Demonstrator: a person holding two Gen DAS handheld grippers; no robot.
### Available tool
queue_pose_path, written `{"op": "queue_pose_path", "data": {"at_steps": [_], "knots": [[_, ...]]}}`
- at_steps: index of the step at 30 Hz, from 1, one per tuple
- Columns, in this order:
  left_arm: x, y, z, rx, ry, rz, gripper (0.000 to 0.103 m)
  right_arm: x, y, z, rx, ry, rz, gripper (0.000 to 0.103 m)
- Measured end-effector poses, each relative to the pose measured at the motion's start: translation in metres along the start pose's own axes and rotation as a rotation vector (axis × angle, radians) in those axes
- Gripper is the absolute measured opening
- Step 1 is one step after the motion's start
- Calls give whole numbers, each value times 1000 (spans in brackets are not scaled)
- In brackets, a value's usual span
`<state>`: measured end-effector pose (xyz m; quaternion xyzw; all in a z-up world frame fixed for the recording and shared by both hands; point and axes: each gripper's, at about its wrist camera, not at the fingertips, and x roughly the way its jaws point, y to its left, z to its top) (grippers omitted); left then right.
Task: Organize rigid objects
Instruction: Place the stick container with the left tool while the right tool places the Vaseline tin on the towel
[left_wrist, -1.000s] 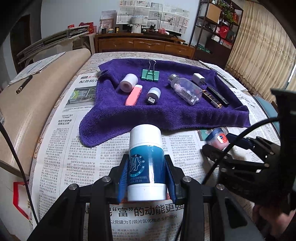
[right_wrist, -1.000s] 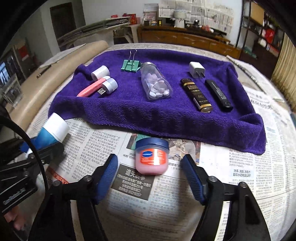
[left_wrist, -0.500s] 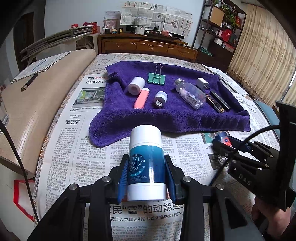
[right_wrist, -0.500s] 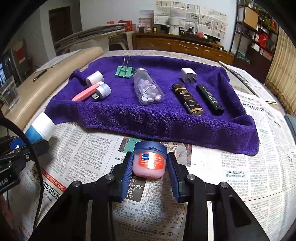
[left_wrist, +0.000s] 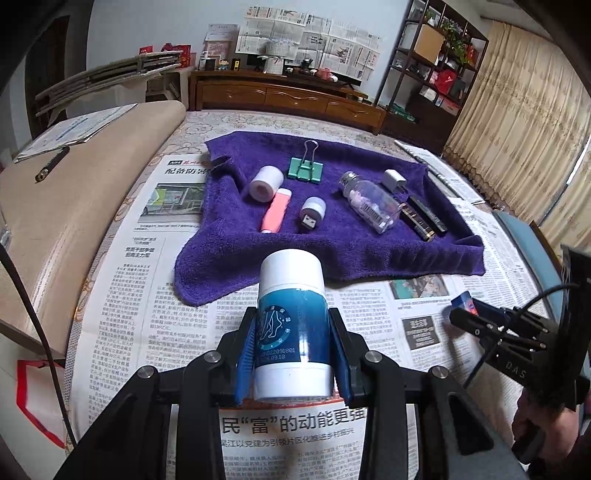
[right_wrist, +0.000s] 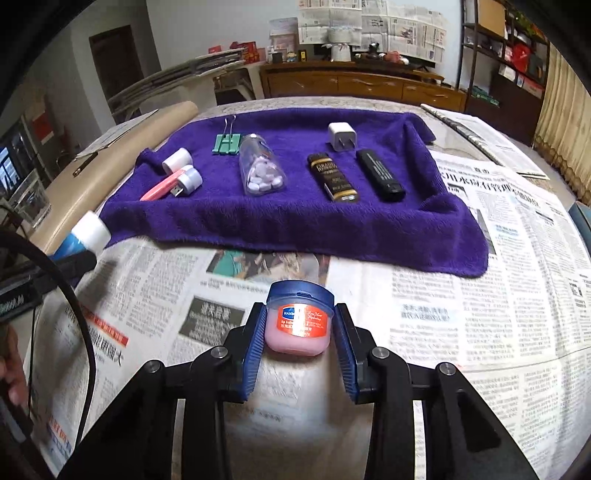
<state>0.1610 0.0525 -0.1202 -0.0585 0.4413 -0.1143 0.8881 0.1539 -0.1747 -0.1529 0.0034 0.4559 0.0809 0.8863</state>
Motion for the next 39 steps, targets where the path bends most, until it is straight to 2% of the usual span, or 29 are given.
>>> {"op": "queue_pose_path", "data": {"at_steps": [8,13,19,25,30,39], "knots": [[-2,-10,8,33,-7,7,34,-11,-18,-3,3,-6,33,36],[0,-17,20,46,-2,-4,34,-20,-31,16,15,-27,56,36],[12,-29,48,77,0,-11,34,-23,-37,55,-14,-67,56,36],[41,-38,75,86,13,-22,34,-4,-44,99,-41,-71,59,36],[74,-45,87,92,53,-20,34,26,-47,123,-75,-32,72,36],[98,-59,98,145,83,2,34,68,-30,124,-131,74,132,36]]}}
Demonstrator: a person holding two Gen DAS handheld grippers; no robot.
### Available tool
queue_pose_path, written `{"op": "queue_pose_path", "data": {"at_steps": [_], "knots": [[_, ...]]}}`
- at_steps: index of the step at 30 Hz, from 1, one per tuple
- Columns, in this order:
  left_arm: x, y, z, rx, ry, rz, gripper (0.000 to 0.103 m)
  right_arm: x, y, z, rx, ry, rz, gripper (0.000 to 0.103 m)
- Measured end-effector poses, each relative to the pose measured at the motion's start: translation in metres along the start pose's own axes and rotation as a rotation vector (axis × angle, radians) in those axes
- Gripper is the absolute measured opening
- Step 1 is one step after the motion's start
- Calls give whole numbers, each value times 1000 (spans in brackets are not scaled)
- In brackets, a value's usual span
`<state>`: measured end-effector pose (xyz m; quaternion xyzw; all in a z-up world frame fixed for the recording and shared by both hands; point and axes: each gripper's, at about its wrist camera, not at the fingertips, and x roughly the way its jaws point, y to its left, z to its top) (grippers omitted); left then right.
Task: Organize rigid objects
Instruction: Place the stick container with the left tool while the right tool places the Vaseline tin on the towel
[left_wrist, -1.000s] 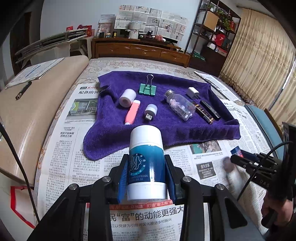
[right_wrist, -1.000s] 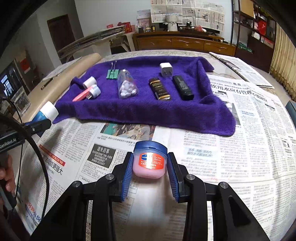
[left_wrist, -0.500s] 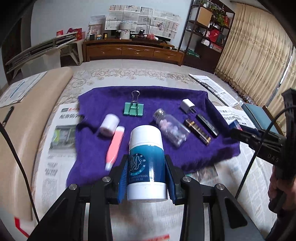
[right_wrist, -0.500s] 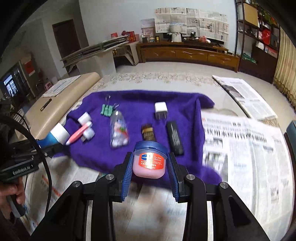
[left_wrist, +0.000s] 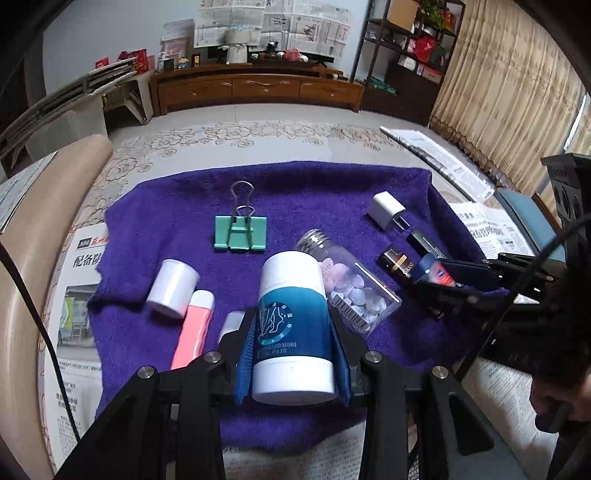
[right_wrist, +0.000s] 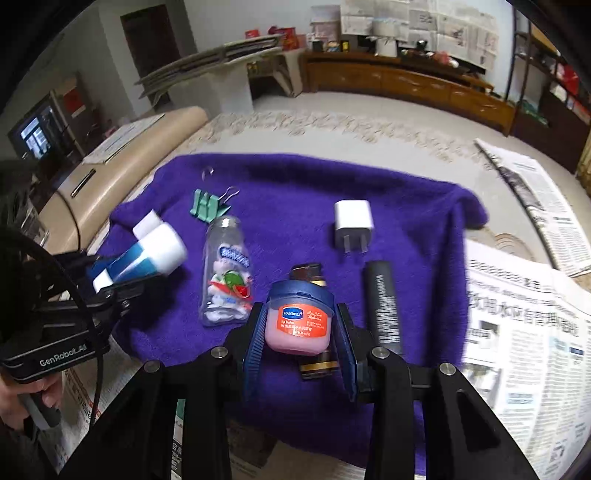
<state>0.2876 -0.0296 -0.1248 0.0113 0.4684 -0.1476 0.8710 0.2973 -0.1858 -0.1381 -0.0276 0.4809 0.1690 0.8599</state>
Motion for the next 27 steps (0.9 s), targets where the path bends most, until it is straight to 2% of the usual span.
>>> {"op": "queue_pose_path", "data": {"at_steps": [5,14,24,27], "knots": [[7,-4,-1,25,23,12,34,9,15,-3,-44,26,2,37],[18,-5,5,38,46,45,34,14,34,-1,-140,69,-58,36],[20,-5,3,62,42,66,34,24,43,-4,-154,101,-63,36],[25,-6,2,79,70,69,35,24,44,-3,-161,100,-64,36]]}}
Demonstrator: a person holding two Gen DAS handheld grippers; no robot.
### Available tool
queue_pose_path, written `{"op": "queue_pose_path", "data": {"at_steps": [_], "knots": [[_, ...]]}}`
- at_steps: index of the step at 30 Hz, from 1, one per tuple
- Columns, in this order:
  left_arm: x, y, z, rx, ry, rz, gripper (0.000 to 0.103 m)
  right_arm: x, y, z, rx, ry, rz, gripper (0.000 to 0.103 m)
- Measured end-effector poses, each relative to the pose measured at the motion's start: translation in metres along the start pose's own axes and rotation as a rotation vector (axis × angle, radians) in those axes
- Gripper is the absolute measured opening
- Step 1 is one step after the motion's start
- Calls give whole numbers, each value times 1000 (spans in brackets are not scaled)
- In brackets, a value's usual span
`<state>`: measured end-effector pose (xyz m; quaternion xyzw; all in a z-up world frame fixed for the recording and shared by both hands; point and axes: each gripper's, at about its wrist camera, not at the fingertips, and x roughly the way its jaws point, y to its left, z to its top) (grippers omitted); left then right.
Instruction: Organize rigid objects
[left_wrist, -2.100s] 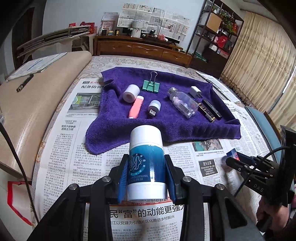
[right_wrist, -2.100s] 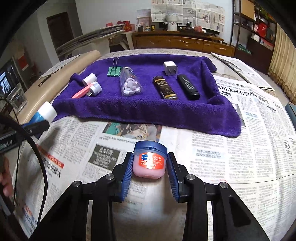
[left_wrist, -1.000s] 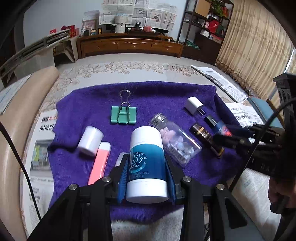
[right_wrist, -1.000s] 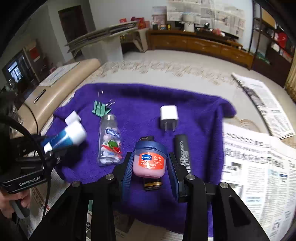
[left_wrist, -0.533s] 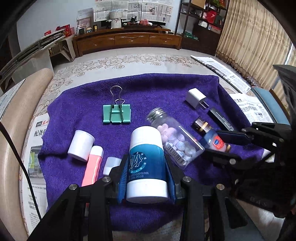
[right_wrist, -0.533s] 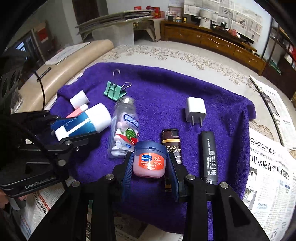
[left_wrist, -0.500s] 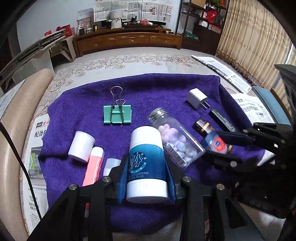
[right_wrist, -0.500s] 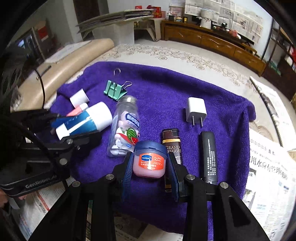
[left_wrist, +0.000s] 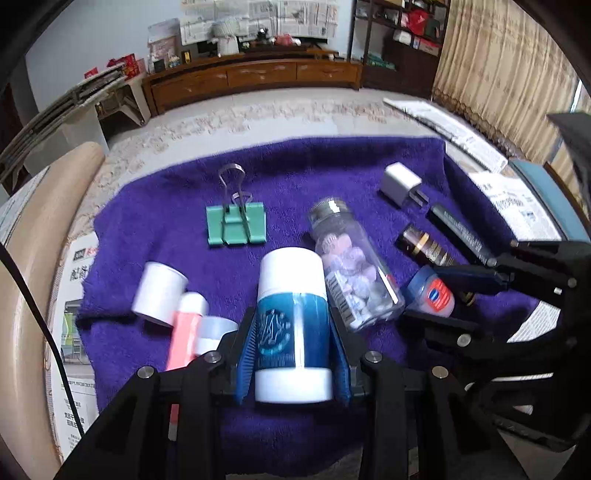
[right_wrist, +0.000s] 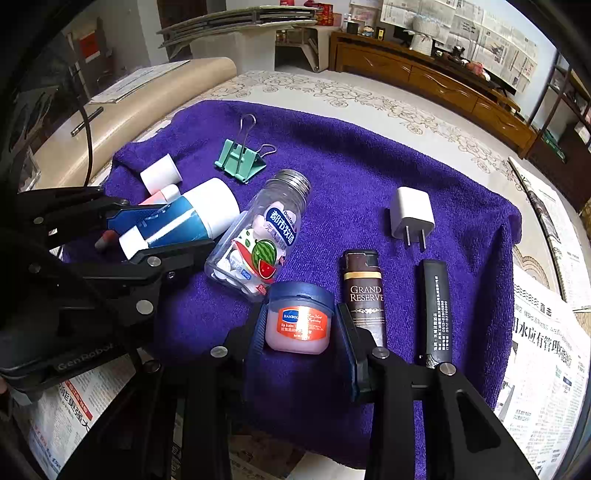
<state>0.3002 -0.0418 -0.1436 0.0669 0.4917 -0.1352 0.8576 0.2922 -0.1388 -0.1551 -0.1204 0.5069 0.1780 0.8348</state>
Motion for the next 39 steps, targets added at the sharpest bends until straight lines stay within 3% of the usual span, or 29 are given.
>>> {"op": "queue_pose_path", "data": {"at_steps": [12,13,14,16,19,21,23,25,39], "knots": [[-14,4,-11,-26,-68,-23,35,-14,-10,-10,33,-48,27,40],[-17,3,-11,-20,-77,-14,41,-18,-11,-11,39,-52,11,43],[-24,1,-13,-24,-90,-15,55,-23,-12,-13,40,-62,2,49],[-37,0,-17,-44,-119,-31,71,-38,-14,-17,59,-87,2,57],[-59,-6,-24,-38,-145,-25,78,-65,-17,-28,108,-120,-11,71],[-75,-9,-32,-40,-164,-14,87,-84,-16,-38,131,-146,-46,90],[-90,-12,-42,-50,-178,-17,99,-101,-13,-46,145,-161,-81,98],[-108,-14,-57,-64,-196,-10,103,-119,-8,-56,170,-172,-114,103],[-160,-26,-139,-203,-173,63,103,-190,29,-140,345,-202,-158,103]]}}
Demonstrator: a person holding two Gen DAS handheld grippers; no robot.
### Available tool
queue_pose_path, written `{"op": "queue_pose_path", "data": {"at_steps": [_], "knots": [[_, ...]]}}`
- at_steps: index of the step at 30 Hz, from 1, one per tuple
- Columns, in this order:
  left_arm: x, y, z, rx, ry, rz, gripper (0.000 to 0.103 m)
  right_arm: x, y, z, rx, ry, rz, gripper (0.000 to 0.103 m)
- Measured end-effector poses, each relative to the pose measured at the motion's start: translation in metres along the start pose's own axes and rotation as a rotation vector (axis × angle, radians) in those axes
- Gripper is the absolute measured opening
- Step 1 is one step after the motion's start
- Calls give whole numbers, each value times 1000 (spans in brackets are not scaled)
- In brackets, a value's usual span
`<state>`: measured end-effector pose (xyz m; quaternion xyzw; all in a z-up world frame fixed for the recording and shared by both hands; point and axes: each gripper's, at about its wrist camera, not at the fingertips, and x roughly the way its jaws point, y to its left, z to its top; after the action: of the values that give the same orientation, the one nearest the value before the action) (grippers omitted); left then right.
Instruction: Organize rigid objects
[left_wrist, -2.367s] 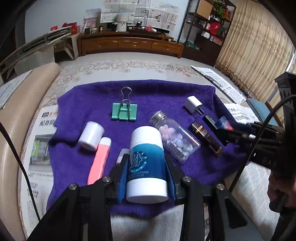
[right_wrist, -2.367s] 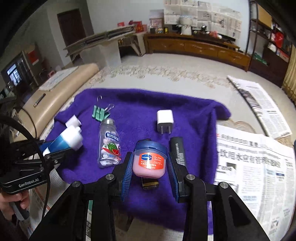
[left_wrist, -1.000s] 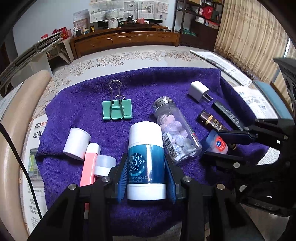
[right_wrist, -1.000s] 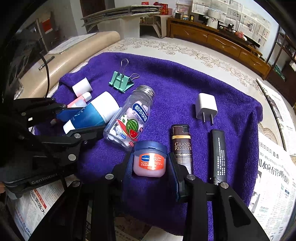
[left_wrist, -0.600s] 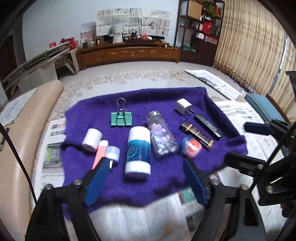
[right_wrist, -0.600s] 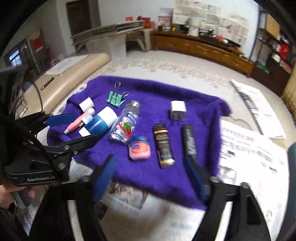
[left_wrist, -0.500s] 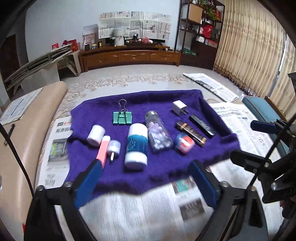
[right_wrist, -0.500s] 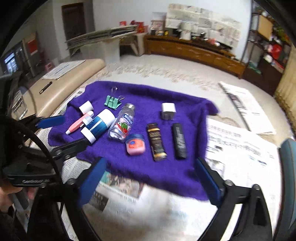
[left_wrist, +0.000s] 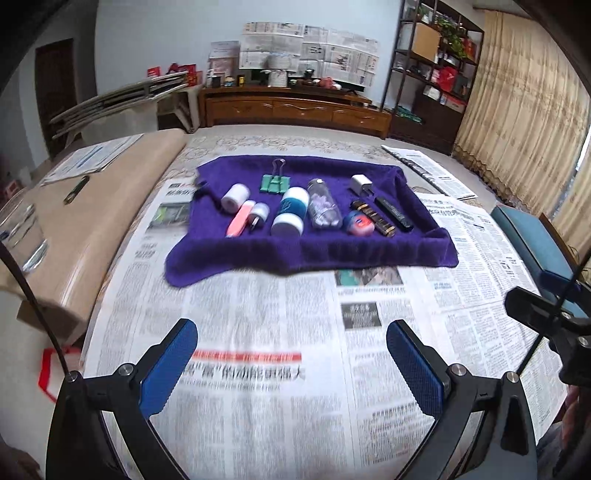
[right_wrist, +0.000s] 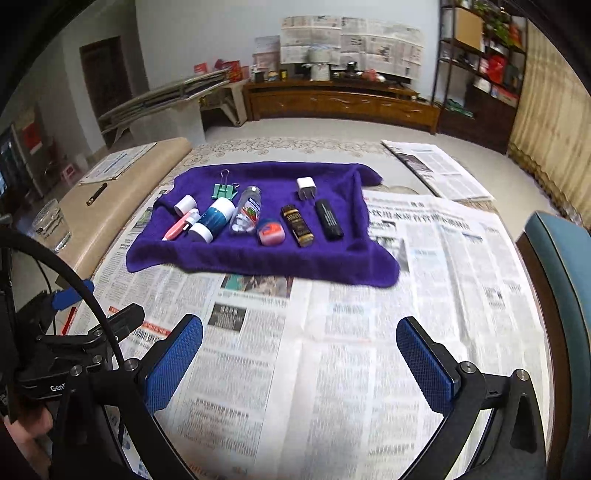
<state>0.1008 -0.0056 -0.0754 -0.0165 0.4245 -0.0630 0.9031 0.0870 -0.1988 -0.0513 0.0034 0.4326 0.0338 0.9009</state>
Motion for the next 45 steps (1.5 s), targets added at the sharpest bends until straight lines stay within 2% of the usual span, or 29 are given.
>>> {"op": "queue_pose_path", "data": {"at_steps": [4,6,8,11,14,23,45], "knots": [[-16,-5,-12,32,22,115,103,-12,-2,-19,19,-9,-21,103],[-32,-9,-18,47,-4,160,103,-18,-2,-27,26,-6,-29,103],[-44,-11,-23,29,-7,146,103,-24,-2,-33,33,-7,-32,103],[-59,-12,-28,-20,-3,82,103,-36,-2,-44,34,-5,-31,103],[-67,-16,-32,-33,14,72,103,-44,-2,-50,42,5,-26,103],[-84,-12,-37,-14,-12,172,103,-64,12,-52,18,-12,-27,103],[-77,-3,-44,-5,32,184,103,-60,16,-54,13,11,-50,103]]}}
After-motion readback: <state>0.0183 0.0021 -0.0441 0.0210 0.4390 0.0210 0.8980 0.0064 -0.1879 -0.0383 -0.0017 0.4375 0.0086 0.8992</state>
